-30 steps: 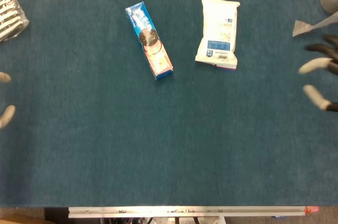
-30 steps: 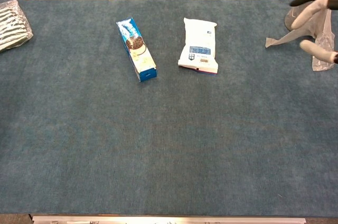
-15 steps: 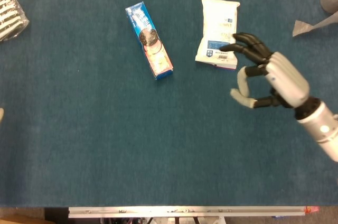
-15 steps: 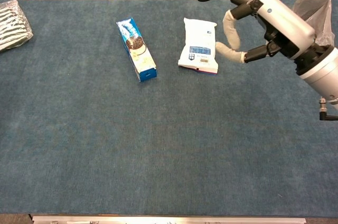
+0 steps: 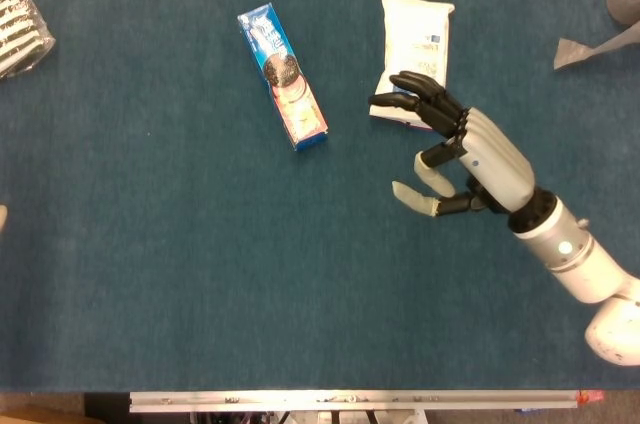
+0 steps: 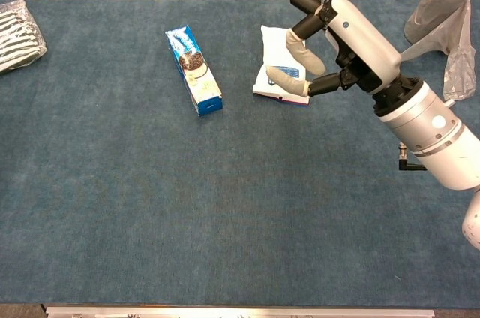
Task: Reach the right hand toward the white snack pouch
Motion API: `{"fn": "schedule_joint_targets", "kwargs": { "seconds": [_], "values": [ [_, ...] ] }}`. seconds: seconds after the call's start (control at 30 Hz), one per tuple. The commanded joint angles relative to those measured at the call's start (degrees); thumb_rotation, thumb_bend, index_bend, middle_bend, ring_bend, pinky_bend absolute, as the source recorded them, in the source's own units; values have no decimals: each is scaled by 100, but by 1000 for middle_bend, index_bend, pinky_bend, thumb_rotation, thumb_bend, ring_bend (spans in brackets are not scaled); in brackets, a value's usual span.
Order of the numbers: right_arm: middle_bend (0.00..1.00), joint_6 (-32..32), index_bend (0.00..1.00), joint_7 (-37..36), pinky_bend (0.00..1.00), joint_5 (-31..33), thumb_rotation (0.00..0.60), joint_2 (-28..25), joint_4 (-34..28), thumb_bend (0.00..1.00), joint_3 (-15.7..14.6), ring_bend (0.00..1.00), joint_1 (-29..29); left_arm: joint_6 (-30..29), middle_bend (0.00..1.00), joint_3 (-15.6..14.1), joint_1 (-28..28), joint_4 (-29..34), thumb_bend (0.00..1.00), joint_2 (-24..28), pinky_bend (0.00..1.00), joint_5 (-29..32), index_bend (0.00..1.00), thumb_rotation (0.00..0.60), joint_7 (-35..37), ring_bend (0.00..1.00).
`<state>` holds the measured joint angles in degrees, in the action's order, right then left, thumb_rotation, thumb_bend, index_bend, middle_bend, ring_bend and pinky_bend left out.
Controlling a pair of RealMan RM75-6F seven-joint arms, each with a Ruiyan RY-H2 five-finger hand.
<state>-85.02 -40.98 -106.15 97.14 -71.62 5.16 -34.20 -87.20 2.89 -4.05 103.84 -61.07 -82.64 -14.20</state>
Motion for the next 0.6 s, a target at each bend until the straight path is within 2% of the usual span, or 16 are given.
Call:
{"fn": "schedule_joint_targets", "kwargs": {
  "seconds": [0.03, 0.6],
  "values": [
    [168, -182, 975, -26, 0, -27, 600, 142, 140, 292, -14, 0, -32, -8, 322, 1, 10, 14, 202, 8, 67, 8, 399, 600, -2, 224],
    [189, -360, 991, -90, 0, 170, 600, 204, 178, 294, -133, 0, -93, 10, 322, 24, -5, 88, 202, 27, 67, -5, 399, 600, -77, 224]
  ]
}}
